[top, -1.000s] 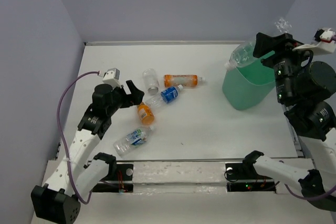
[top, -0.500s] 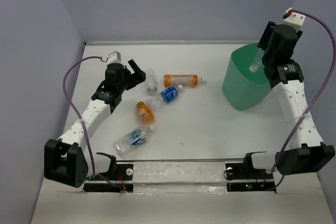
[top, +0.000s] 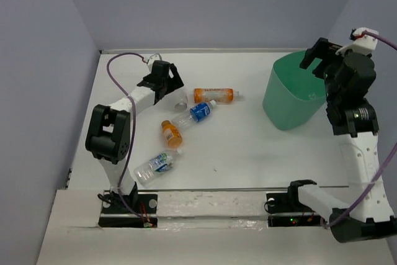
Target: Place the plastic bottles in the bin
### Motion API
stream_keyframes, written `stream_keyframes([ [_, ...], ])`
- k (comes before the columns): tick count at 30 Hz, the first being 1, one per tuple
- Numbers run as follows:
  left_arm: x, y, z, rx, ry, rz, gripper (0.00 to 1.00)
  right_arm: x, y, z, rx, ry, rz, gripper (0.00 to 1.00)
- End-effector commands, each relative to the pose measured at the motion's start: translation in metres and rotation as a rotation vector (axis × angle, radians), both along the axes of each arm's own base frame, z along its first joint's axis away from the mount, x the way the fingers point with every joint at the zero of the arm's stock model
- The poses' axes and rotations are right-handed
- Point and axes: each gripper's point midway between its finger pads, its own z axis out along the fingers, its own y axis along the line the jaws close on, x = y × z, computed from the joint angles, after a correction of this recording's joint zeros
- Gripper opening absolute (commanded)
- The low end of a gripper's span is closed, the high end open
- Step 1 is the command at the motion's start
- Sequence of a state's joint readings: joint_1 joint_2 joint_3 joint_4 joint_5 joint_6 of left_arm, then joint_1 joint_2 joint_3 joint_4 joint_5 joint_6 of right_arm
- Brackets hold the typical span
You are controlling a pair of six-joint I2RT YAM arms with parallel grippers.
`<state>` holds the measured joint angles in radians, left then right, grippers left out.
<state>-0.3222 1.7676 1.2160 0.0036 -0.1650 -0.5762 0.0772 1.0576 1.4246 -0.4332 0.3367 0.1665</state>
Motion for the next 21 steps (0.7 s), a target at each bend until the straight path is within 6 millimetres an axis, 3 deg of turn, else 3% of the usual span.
stream_keyframes([
  [1,0.018,-0.013,0.004,-0.002,-0.014,-0.042,0.99,-0.028,0.074,-0.003,0.137,-0.038,0.399,0.99],
  [2,0.017,-0.015,0.000,-0.006,-0.004,-0.047,0.99,-0.030,0.088,-0.020,0.172,-0.008,0.457,0.99],
  [3,0.017,-0.016,-0.007,-0.008,0.011,-0.051,0.99,-0.041,0.103,-0.016,0.185,-0.031,0.539,0.99],
  [4,0.016,-0.018,-0.011,-0.014,0.020,-0.056,0.99,-0.044,0.118,-0.032,0.209,-0.003,0.593,0.99],
  [7,0.014,-0.022,-0.025,-0.025,0.052,-0.064,0.99,-0.056,0.149,-0.047,0.221,0.022,0.699,1.00],
  [8,0.013,-0.023,-0.026,-0.024,0.055,-0.066,0.99,-0.055,0.147,-0.047,0.218,0.019,0.689,1.00],
  [12,0.012,-0.023,-0.043,-0.029,0.086,-0.055,0.98,-0.065,0.196,-0.076,0.212,0.095,0.814,1.00],
  [15,0.015,-0.025,-0.049,-0.036,0.084,-0.052,0.85,-0.078,0.229,-0.092,0.200,0.131,0.903,1.00],
  [16,0.017,-0.024,-0.048,-0.035,0.079,-0.046,0.85,-0.083,0.239,-0.095,0.196,0.141,0.933,0.99],
  [17,0.018,-0.023,-0.047,-0.032,0.070,-0.040,0.73,-0.084,0.245,-0.100,0.184,0.149,0.941,0.99],
  [21,0.030,-0.015,-0.021,-0.035,-0.003,-0.015,0.60,-0.098,0.282,-0.124,0.116,0.214,1.060,0.95],
])
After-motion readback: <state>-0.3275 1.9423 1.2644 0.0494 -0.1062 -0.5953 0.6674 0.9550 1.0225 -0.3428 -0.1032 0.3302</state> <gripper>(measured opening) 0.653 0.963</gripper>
